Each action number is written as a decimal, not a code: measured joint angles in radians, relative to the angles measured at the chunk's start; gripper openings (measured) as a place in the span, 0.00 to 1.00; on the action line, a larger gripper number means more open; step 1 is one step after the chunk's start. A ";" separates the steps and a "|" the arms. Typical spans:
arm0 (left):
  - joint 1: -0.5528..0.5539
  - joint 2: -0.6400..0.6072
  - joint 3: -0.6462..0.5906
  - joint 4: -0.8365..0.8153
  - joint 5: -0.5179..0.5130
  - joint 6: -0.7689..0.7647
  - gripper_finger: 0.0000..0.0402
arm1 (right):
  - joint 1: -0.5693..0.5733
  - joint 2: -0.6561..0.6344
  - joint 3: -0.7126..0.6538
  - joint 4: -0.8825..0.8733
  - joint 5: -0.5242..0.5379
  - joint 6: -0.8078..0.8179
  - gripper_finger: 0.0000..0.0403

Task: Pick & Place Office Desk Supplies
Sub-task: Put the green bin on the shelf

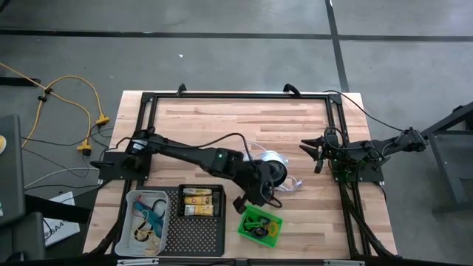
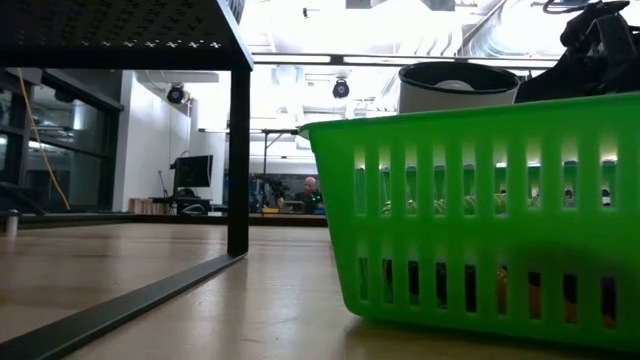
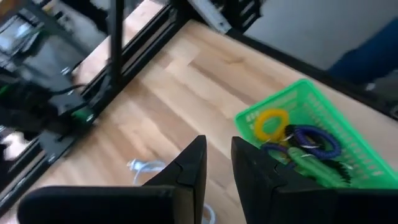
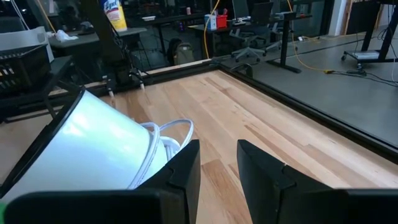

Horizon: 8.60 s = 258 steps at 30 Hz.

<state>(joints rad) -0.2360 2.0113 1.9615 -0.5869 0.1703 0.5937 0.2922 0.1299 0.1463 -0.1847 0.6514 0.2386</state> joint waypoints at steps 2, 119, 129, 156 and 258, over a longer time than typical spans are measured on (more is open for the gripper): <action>0.008 0.014 0.002 -0.001 0.053 0.025 0.17 | 0.000 0.000 0.000 0.000 0.000 0.000 0.23; -0.149 0.194 -0.001 -0.004 -0.302 -0.340 0.17 | 0.000 0.003 0.000 0.000 0.000 0.000 0.23; -0.149 0.203 0.000 0.022 -0.302 -0.321 0.17 | 0.000 0.003 0.000 0.000 0.000 0.000 0.23; -0.129 0.271 0.001 0.066 -0.292 -0.362 0.17 | 0.000 0.004 0.000 0.000 0.000 0.000 0.23; -0.088 0.255 0.234 -0.051 -0.056 -0.549 0.01 | 0.000 0.004 0.000 -0.001 0.000 0.000 0.23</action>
<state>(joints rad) -0.3244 2.2665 2.1954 -0.6383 0.1141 0.0449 0.2920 0.1341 0.1466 -0.1853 0.6514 0.2386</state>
